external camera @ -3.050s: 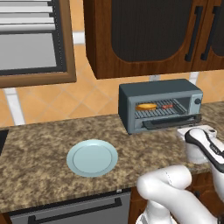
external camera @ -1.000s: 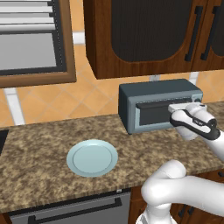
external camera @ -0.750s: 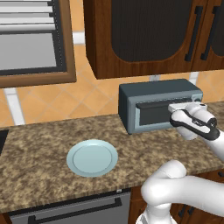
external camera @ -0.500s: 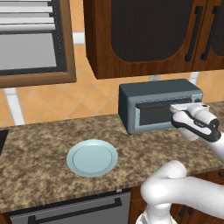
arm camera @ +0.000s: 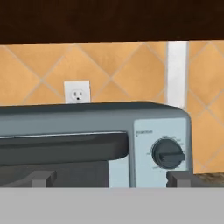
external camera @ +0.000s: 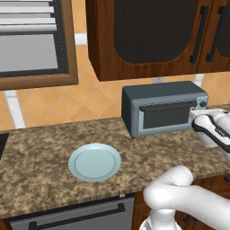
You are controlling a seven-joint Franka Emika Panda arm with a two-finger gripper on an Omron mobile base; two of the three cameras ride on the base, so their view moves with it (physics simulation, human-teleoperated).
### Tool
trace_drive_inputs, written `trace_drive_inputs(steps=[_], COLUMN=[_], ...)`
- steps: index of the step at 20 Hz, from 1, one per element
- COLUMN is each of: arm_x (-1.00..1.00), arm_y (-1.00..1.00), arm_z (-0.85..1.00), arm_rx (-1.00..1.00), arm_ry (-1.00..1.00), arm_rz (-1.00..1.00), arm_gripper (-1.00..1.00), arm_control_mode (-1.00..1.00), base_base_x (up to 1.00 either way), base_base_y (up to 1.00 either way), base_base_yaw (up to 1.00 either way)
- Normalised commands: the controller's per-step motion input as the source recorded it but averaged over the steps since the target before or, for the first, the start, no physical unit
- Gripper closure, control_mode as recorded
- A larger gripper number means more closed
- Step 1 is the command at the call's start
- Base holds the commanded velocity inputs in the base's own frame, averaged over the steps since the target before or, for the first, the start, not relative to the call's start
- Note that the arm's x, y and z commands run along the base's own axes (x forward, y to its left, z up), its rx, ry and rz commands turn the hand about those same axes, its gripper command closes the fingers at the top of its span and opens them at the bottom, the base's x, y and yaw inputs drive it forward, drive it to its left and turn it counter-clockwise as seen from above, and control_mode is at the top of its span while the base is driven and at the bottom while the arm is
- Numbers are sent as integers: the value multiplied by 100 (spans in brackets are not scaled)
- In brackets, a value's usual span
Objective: Pick up the kebab skewer and baguette bread, and place them inside the toaster oven. Close the toaster oven door and start by setting the timer.
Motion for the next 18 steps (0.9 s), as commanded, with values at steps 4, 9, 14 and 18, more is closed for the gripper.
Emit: trace_drive_inputs(steps=[4, 9, 14, 18], arm_x=[-36, -21, 4, 14], arm_y=[-52, -35, -3, 0], arm_z=[-40, -50, -26, -19], arm_rx=[0, 0, 0, 0], arm_ry=[0, 0, 0, 0], arm_rz=[0, 0, 0, 0], arm_gripper=[-100, -100, -100, -100], arm_control_mode=[-100, -100, -100, -100], base_base_x=[0, 0, 0, 0], base_base_y=[0, 0, 0, 0], base_base_yaw=[0, 0, 0, 0])
